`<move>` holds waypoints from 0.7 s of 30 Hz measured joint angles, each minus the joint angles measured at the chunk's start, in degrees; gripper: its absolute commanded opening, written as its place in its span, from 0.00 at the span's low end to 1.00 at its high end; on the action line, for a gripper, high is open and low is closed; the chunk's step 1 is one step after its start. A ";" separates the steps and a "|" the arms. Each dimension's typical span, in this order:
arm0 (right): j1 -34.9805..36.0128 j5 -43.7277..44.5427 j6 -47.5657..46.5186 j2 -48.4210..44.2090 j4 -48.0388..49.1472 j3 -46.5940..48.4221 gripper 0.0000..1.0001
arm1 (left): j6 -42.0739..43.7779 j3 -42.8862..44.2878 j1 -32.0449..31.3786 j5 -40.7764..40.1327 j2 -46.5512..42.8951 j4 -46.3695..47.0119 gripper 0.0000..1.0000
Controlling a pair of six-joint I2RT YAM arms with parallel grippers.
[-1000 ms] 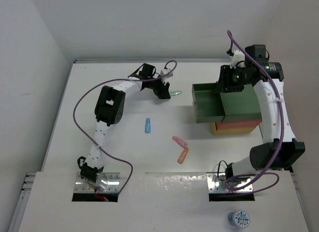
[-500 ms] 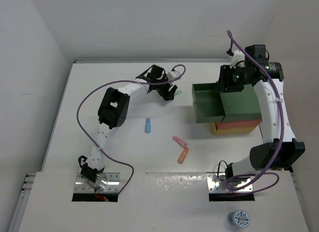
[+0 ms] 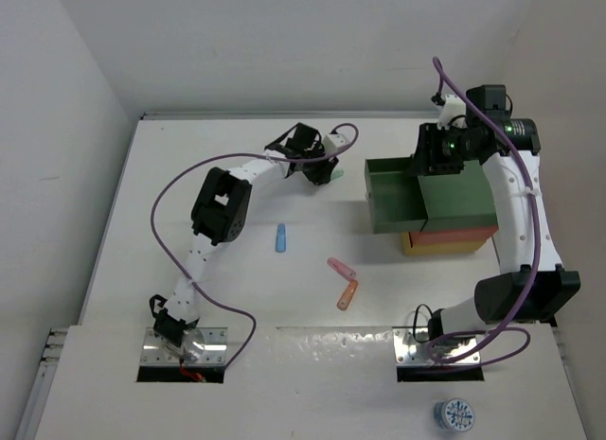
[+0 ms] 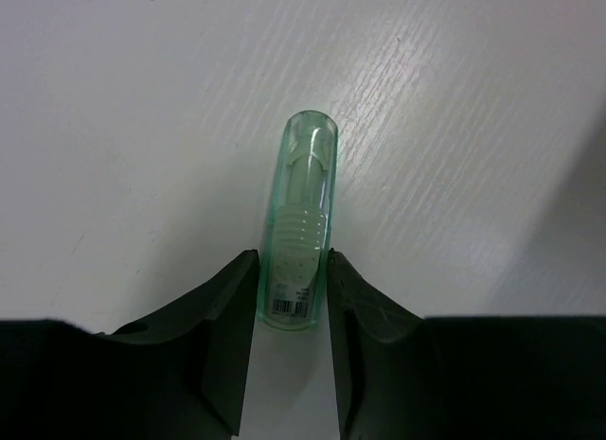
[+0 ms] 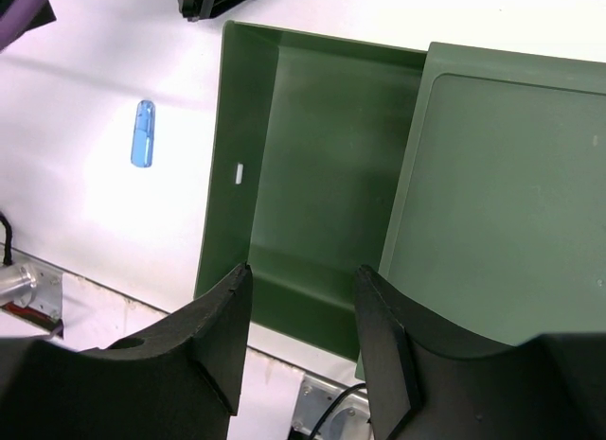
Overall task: Sort the stationery into containers
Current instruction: Pick up the stationery from the center of the board.
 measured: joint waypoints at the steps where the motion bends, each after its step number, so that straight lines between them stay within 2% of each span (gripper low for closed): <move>1: 0.00 0.00 0.09 -0.07 0.00 0.00 0.47 | 0.00 0.00 -0.11 -0.44 0.00 0.02 0.35; 5: 0.00 0.00 0.52 -0.79 0.09 0.00 0.48 | -0.92 -3.28 -0.68 -1.20 -1.64 1.97 0.25; 8: 0.24 0.00 1.14 -1.42 0.52 0.00 0.52 | -3.26 -10.67 -0.70 0.20 -5.64 5.55 0.17; 12: 2.32 -0.04 2.95 -2.75 3.04 -0.44 0.60 | -11.91 -29.31 0.85 7.34 -15.87 13.35 0.12; 16: 4.66 -0.31 6.47 -4.96 7.50 -2.56 0.62 | -21.79 -45.70 3.13 10.86 -27.87 20.28 0.05; 18: 5.53 -0.33 9.03 -5.86 10.12 -3.72 0.62 | -25.64 -48.94 3.78 11.37 -34.23 21.90 0.04; 21: 7.23 -0.28 13.77 -6.75 14.91 -5.38 0.61 | -30.36 -48.30 3.67 12.48 -42.51 24.35 0.01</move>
